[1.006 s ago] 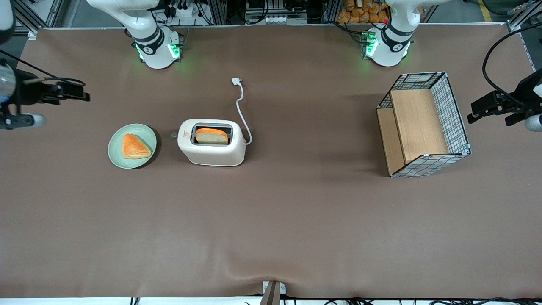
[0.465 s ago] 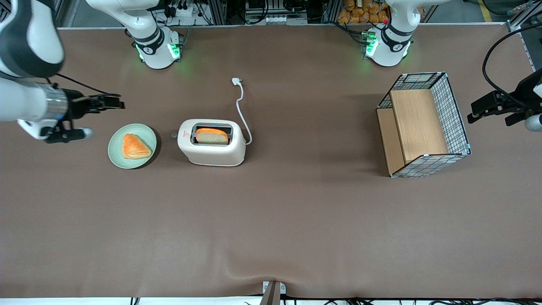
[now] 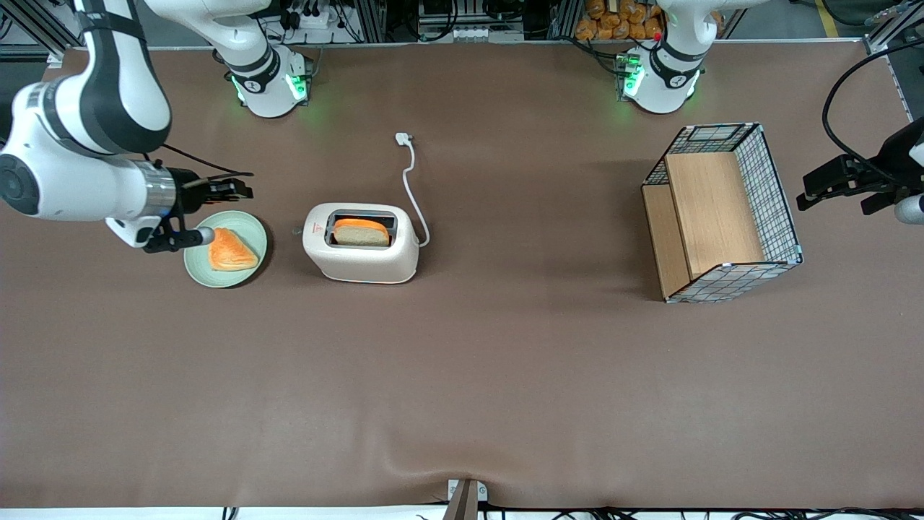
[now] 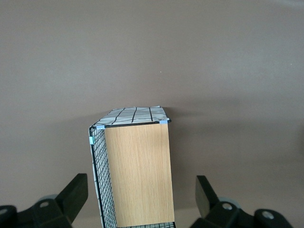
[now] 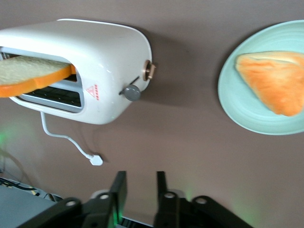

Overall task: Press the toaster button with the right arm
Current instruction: 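Move the right gripper over the green plate toward the toaster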

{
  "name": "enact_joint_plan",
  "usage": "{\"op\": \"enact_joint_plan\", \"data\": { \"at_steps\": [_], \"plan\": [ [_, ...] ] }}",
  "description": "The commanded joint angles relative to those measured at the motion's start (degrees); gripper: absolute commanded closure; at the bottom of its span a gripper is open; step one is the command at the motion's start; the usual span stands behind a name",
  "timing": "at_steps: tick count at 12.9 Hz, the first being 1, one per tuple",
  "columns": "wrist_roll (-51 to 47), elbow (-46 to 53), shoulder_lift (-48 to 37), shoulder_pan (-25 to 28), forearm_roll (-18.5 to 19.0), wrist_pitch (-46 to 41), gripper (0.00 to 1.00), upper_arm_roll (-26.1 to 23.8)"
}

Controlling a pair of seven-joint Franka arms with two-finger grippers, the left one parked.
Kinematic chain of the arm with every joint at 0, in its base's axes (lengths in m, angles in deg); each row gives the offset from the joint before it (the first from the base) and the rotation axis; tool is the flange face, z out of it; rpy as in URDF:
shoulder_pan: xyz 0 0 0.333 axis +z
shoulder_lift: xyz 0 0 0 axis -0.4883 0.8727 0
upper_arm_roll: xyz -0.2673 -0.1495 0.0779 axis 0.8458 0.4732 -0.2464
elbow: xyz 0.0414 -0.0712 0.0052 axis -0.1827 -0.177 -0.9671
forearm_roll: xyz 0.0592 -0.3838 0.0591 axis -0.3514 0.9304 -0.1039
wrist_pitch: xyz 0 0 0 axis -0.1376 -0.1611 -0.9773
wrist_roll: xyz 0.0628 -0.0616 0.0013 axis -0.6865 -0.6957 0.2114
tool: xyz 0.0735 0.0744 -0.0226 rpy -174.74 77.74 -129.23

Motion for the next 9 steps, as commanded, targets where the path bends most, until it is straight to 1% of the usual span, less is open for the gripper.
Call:
{"op": "enact_joint_plan", "data": {
  "at_steps": [1,3,4,7,9],
  "plan": [
    [-0.5,-1.4,0.5,0.5,-4.3,2.0,1.00,0.2],
    [-0.5,-1.3,1.1,0.4,-6.9,2.4,1.00,0.2],
    [-0.5,-1.3,1.4,0.4,-7.6,3.2,1.00,0.2],
    [-0.5,-1.4,2.7,0.9,-8.0,5.7,1.00,0.2],
    [0.6,-1.8,3.7,0.3,-11.1,5.9,1.00,0.2]
  ]
}}
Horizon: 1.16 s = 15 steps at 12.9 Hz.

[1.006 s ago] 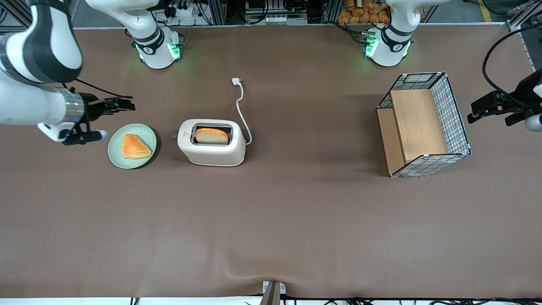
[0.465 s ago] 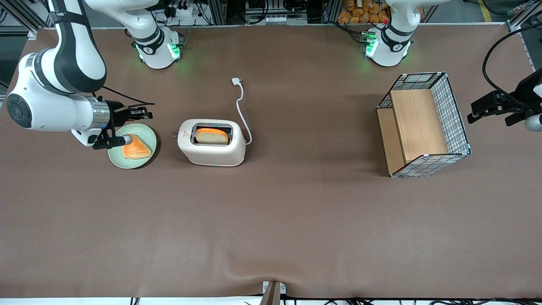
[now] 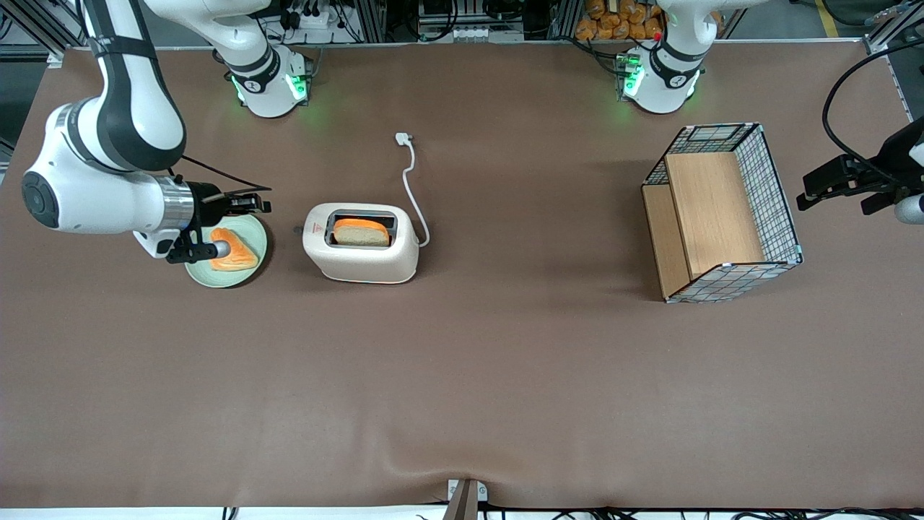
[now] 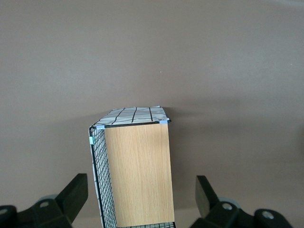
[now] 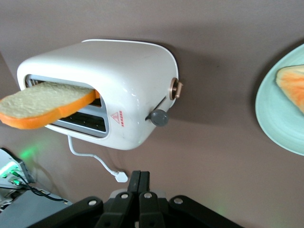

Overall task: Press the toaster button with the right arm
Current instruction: 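Move the right gripper over the green plate toward the toaster, then lower the right gripper beside the toaster's side lever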

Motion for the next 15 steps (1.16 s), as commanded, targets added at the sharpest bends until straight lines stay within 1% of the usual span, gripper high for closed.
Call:
{"op": "enact_joint_plan", "data": {
  "at_steps": [1,7,9,11,15],
  "plan": [
    [1.2,-1.0,1.3,0.0,-4.9,1.1,1.00,0.2],
    [4.8,-5.5,2.4,0.1,-8.4,6.4,1.00,0.2],
    [5.4,-5.5,3.6,-0.4,-9.1,6.6,1.00,0.2],
    [8.8,-5.5,5.8,-2.1,-12.3,6.5,1.00,0.2],
    [9.7,-5.4,7.1,-2.3,-14.1,7.0,1.00,0.2]
  ]
}}
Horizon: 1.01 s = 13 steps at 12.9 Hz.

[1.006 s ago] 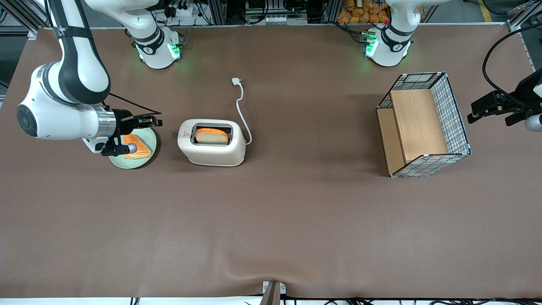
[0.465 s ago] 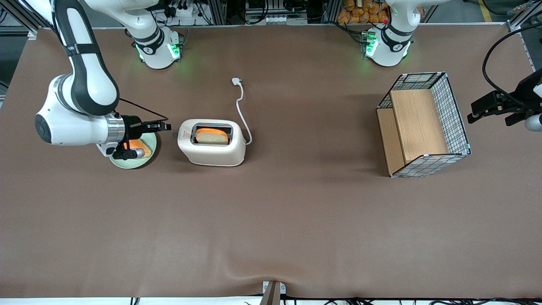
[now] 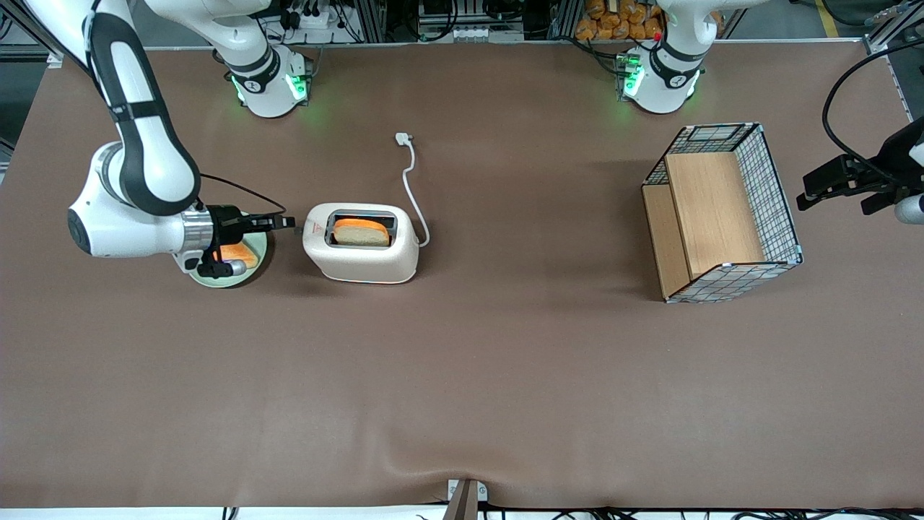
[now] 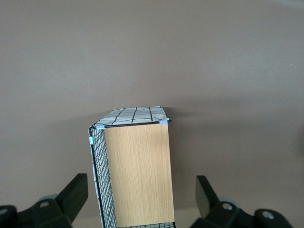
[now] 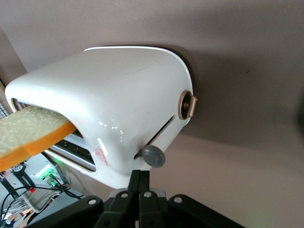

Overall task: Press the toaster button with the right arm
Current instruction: 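Lower the right gripper beside the toaster's side lever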

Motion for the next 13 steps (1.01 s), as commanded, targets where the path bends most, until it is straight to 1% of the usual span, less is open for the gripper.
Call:
{"op": "enact_joint_plan", "data": {
  "at_steps": [1,10,13],
  "plan": [
    [1.6,-0.2,0.4,-0.5,-2.4,0.8,1.00,-0.4],
    [1.8,-0.4,1.5,0.0,-2.7,2.9,1.00,-0.4],
    [3.9,-0.4,3.3,-0.4,-3.0,2.9,1.00,-0.4]
  ]
}}
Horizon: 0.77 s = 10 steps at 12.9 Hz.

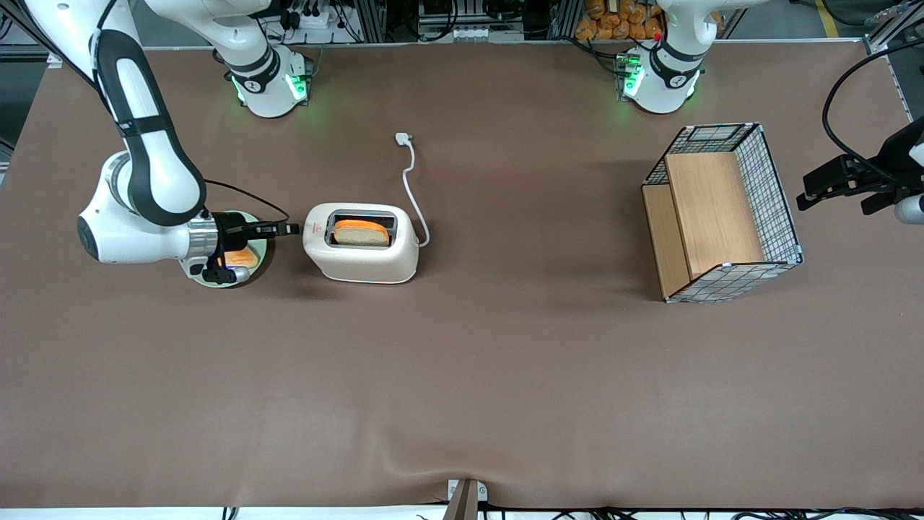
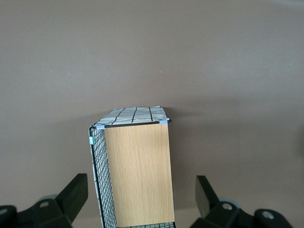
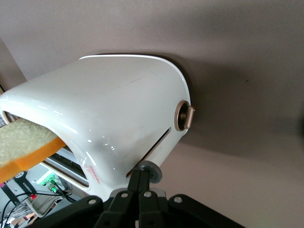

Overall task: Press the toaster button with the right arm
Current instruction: 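Lower the right gripper beside the toaster's side lever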

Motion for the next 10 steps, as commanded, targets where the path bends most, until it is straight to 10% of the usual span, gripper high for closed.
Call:
{"op": "enact_joint_plan", "data": {
  "at_steps": [1,10],
  "plan": [
    [2.9,-0.4,1.4,-0.4,-1.9,0.8,1.00,-0.2],
    [4.3,-0.4,3.9,-0.4,-2.2,2.4,1.00,-0.2]
  ]
}}
